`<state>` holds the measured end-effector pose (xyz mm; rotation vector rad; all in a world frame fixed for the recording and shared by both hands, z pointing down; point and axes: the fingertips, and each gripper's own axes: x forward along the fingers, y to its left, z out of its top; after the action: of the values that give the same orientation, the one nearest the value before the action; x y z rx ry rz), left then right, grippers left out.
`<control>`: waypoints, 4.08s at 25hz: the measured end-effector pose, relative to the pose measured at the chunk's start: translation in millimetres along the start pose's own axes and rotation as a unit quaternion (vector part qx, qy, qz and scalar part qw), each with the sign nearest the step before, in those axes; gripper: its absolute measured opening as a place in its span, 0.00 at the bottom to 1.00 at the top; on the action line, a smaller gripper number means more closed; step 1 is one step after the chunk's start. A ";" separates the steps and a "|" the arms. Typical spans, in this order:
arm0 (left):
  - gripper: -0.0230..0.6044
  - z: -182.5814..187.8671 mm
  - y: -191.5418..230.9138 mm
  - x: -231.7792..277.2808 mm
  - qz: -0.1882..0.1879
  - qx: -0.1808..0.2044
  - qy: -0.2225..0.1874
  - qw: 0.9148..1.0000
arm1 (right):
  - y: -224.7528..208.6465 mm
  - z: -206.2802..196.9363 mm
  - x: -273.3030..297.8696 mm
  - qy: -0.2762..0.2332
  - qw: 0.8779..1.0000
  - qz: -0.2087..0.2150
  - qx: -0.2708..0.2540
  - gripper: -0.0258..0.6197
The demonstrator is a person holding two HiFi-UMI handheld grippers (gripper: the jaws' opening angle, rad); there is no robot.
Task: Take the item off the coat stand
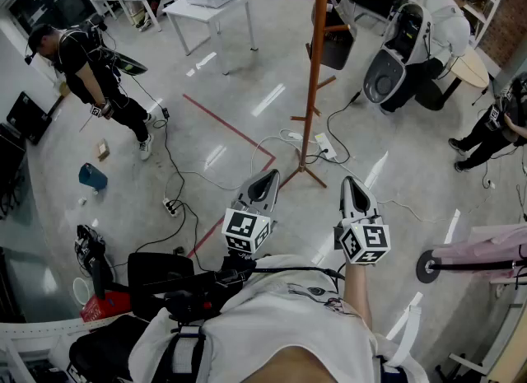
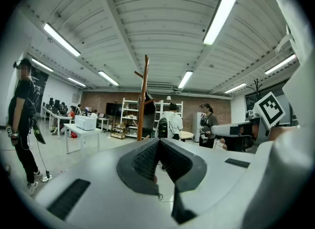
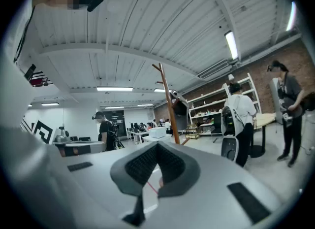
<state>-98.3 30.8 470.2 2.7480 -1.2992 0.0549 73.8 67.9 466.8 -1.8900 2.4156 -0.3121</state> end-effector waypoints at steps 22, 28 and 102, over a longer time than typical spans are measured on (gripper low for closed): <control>0.04 -28.3 -43.0 15.7 0.042 -0.004 0.019 0.999 | -28.4 -17.7 -18.3 0.018 0.999 0.039 0.000 0.04; 0.04 -42.3 -37.3 23.8 0.046 -0.010 0.037 0.998 | -31.1 -33.7 -3.4 0.042 0.998 0.047 0.014 0.04; 0.04 17.9 147.4 276.5 0.077 0.011 0.007 0.997 | -215.1 142.8 423.7 -0.033 0.999 -0.015 0.039 0.09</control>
<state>-36.8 -276.7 484.7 2.6545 -1.5144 0.1007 198.5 -408.0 402.0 -1.8740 2.3008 -0.3351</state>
